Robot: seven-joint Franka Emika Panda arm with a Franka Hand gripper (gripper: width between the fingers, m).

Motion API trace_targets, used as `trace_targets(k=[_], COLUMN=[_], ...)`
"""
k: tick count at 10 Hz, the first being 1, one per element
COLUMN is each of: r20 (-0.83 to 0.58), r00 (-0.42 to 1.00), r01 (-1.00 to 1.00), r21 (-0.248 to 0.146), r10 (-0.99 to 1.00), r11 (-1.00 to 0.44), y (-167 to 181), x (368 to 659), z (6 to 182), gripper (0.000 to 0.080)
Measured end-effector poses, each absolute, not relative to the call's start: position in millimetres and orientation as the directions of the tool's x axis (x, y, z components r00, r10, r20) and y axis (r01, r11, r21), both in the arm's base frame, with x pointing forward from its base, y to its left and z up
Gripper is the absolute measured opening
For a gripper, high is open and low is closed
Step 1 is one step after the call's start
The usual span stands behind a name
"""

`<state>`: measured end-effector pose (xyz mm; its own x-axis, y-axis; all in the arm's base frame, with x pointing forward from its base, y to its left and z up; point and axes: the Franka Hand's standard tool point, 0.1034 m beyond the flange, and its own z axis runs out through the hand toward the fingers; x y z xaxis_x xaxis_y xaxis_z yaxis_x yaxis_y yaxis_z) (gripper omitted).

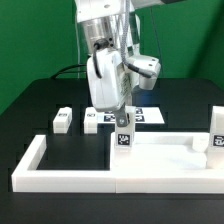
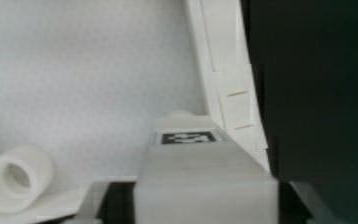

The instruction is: Assemble desk

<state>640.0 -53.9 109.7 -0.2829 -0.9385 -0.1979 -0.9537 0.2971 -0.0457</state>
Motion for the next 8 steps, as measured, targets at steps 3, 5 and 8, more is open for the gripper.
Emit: trace_targets(k=[3,5,8], r20=[-0.178,-0.178,-0.205], r00=[-0.366,-0.36,-0.316], r01=[-0.926,-0.928,-0.94], r21=[-0.031,-0.032,-0.062], r10=[-0.913,-0.916,-0.926], r11=[0.377,0.371,0.335], y=[-54.8,-54.5,-39.0], x=[638.7,638.6,645.3], z=[109.6,109.1,140.0], gripper=[0.0297,0.0299,0.0619])
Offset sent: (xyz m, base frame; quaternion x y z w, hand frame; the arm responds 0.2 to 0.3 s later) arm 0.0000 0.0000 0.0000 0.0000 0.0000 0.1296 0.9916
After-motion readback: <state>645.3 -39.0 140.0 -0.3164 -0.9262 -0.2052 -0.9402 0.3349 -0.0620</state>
